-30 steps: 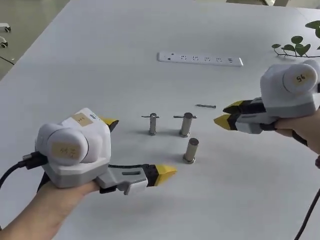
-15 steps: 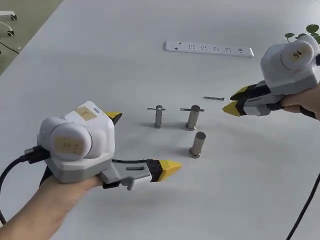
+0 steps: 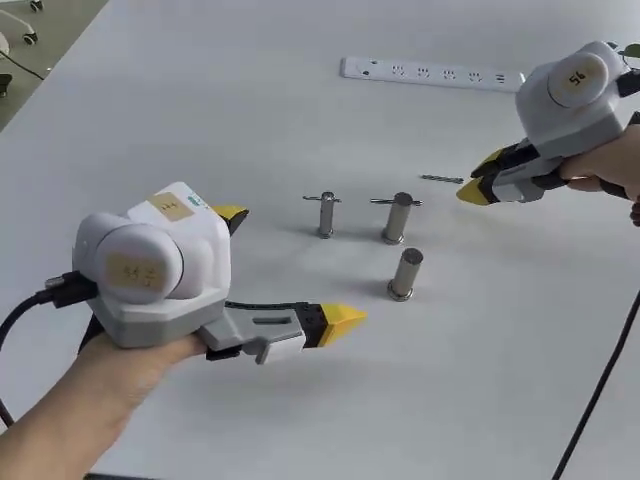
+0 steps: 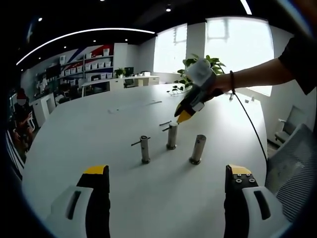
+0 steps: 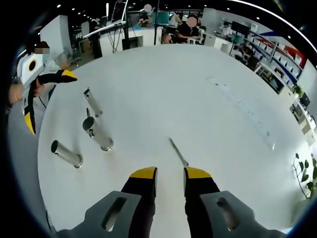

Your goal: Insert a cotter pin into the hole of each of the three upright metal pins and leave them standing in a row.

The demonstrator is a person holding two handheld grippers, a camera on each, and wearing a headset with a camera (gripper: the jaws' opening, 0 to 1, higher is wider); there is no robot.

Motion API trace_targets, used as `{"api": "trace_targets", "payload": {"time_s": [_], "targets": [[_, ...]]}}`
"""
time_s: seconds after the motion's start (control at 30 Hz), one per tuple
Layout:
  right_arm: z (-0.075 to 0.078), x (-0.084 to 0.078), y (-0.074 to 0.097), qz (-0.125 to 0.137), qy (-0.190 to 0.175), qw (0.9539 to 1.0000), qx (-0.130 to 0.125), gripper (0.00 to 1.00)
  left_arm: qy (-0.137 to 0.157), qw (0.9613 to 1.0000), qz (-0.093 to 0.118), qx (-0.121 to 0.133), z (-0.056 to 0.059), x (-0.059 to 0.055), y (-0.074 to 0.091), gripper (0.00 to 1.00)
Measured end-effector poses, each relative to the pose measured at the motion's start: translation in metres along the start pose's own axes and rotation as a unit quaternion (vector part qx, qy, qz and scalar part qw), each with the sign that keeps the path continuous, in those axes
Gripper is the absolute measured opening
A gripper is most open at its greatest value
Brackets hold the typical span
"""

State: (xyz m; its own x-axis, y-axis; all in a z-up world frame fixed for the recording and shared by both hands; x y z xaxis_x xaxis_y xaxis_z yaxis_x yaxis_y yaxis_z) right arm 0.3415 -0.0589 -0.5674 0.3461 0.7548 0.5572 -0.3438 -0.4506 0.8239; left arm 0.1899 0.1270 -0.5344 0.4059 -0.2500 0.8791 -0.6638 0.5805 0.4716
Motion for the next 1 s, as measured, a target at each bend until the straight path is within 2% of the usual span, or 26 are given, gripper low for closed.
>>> {"api": "trace_targets", "payload": {"time_s": [0.13, 0.47, 0.67, 0.77, 0.87, 0.9, 1.0], "targets": [[0.005, 0.0, -0.006, -0.008, 0.009, 0.9999, 0.0, 0.15, 0.0, 1.0, -0.001, -0.001, 0.0, -0.001, 0.0, 0.97], [0.004, 0.004, -0.015, -0.027, 0.055, 0.9981, 0.011, 0.13, 0.002, 1.0, -0.004, 0.003, -0.003, -0.002, -0.001, 0.96], [0.005, 0.006, -0.015, -0.044, 0.059, 0.9971, 0.018, 0.13, 0.0, 1.0, -0.004, 0.001, -0.002, -0.002, -0.001, 0.96], [0.011, 0.005, -0.019, -0.055, 0.066, 0.996, 0.025, 0.13, -0.001, 1.0, -0.004, 0.001, -0.002, -0.002, -0.001, 0.96], [0.011, 0.002, -0.019, -0.077, 0.078, 0.9933, 0.037, 0.12, 0.0, 1.0, -0.002, 0.002, -0.003, -0.001, -0.001, 0.96], [0.01, 0.004, -0.019, -0.074, 0.078, 0.9935, 0.038, 0.12, 0.0, 1.0, -0.001, 0.002, -0.003, 0.0, -0.001, 0.96], [0.008, 0.005, -0.019, -0.089, 0.096, 0.9902, 0.048, 0.12, 0.0, 1.0, 0.002, 0.001, -0.003, 0.001, -0.001, 0.96]]}}
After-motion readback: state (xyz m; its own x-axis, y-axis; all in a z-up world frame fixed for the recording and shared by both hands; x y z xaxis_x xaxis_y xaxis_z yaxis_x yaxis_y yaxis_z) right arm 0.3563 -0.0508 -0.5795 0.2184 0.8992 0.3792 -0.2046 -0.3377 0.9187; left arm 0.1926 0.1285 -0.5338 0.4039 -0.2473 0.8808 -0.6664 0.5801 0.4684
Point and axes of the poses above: the centre of the closed fingertips' face, and the gripper's own axes: y roughly backward along the fingers, z roughly to its right, x roughly out of its top, the point moved 2 cm from there along y, roughly backward along the fingers, and after that the axes turned 2 degrees about -z, right-handed, at the moved point
